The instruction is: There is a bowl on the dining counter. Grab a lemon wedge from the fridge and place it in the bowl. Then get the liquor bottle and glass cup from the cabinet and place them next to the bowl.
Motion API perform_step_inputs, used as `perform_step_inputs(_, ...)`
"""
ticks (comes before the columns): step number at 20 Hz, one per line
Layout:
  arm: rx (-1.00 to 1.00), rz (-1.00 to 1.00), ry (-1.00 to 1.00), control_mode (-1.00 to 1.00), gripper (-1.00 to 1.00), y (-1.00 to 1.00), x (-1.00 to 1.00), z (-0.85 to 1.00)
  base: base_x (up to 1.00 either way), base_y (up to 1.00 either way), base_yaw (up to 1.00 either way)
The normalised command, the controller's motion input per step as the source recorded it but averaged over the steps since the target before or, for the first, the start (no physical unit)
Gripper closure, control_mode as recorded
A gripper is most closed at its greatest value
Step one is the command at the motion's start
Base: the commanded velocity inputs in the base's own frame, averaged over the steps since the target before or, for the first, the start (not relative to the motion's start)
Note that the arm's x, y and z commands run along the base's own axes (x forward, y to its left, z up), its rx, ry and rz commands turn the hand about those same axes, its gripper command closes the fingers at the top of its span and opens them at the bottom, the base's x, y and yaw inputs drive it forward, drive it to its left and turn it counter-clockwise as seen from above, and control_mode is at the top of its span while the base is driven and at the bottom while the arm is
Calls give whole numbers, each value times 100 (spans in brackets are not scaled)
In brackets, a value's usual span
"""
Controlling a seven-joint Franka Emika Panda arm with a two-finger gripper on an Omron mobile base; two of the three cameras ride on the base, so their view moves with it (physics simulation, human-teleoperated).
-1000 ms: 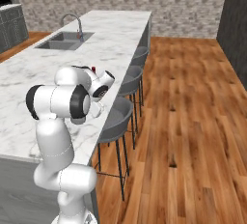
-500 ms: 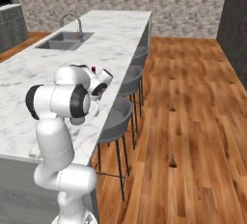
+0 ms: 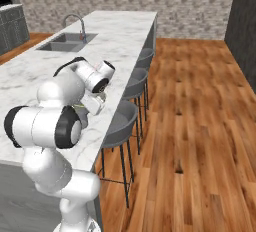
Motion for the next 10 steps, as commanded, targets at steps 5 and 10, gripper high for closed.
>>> perform_step_inputs(5, 2, 0, -16, -100, -100, 0, -100, 70, 0, 0, 0)
perform_step_inputs(10, 0, 0, -16, -100, -100, 0, -99, 61, 0, 0, 0)
